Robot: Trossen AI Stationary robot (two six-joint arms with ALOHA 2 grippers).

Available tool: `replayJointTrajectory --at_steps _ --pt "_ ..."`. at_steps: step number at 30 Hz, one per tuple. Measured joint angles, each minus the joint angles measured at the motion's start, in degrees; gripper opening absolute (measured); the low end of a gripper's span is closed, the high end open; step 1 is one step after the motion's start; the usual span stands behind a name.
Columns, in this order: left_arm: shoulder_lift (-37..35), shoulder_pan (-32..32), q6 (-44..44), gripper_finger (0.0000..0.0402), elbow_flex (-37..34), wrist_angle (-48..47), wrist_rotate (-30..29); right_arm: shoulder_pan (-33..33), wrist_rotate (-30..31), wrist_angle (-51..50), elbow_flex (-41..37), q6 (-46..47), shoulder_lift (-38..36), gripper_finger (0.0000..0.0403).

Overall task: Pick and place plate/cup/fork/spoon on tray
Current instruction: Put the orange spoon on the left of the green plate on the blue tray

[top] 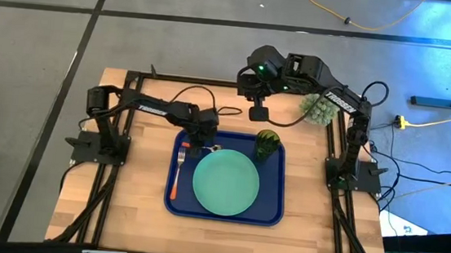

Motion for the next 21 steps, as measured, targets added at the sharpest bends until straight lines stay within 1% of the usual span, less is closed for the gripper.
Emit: replayJointTrajectory --at_steps 9,11,15,21 --pt "0.35 0.46 -0.7 0.0063 0.04 -0.23 0.2 0.0 0.0 -0.25 0.0 -0.01 0.0 0.0005" --pt "0.07 1.07 -1.66 0.0063 0.02 -0.46 0.78 0.0 0.0 -0.29 0.0 -0.02 0.0 0.0005" --pt "-1.63 2.23 -2.79 0.0063 -0.02 -0.56 4.11 0.0 0.0 -0.31 0.0 -0.02 0.0 0.0005" --pt "-2.04 2.21 -1.77 0.0063 -0.02 -0.72 4.54 0.0 0.0 -0.39 -0.02 0.0 0.0 0.0005"
